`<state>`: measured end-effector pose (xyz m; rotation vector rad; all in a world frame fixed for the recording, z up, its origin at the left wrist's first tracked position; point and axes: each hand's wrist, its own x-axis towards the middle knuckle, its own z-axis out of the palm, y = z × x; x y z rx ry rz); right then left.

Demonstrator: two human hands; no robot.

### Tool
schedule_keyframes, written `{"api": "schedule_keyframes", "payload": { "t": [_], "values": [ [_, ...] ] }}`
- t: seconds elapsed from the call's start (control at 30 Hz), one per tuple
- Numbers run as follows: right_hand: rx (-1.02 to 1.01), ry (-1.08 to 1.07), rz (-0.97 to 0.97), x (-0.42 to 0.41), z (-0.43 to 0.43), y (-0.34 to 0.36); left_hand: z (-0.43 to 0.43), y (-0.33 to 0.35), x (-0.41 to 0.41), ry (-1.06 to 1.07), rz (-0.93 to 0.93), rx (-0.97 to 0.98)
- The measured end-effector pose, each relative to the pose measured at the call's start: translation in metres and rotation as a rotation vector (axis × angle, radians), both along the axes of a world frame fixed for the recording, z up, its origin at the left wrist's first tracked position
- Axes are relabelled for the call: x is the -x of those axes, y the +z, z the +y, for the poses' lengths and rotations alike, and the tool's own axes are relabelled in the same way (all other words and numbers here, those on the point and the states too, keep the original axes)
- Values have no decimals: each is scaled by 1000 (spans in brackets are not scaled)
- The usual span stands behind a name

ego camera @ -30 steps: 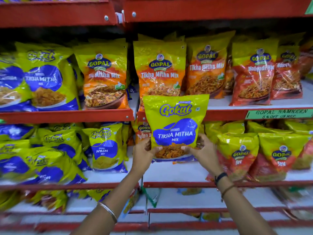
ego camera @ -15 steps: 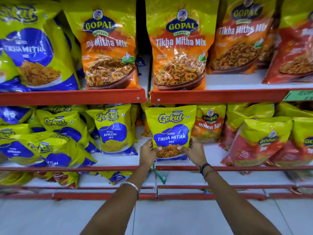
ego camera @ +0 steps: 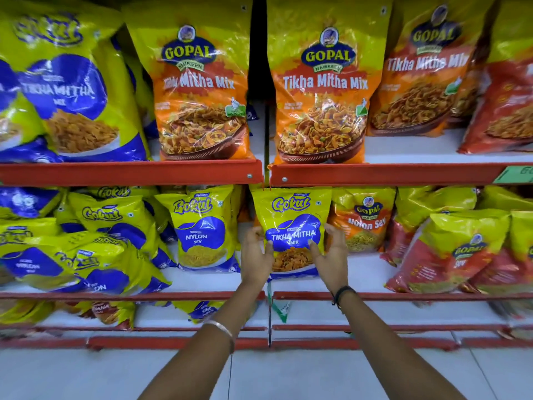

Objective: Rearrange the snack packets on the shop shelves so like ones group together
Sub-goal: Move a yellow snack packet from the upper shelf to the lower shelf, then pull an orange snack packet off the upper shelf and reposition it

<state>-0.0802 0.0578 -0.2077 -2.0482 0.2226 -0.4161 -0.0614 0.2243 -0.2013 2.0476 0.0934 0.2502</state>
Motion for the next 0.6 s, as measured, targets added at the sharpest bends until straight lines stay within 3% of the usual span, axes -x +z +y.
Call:
{"api": "schedule_keyframes", "payload": {
  "t": [0.1, 0.23, 0.3, 0.37, 0.47, 0.6],
  "values": [
    [-74, 33, -214, 8, 22, 51, 20, 51, 11, -16, -262, 133],
    [-128, 85, -481, -4, 59, 137, 58, 137, -3, 122, -659, 161],
    [-141, 147, -551, -16, 80, 176, 84, 176, -23, 182, -768, 172],
    [-133, 194, -519, -37, 93, 200, 104, 202, -43, 210, -756, 201],
    [-42, 303, -301, -70, 118, 229, 137, 215, -73, 128, -631, 228],
    [39, 360, -21, -94, 135, 241, 160, 221, -95, -29, -274, 246]
  ]
}}
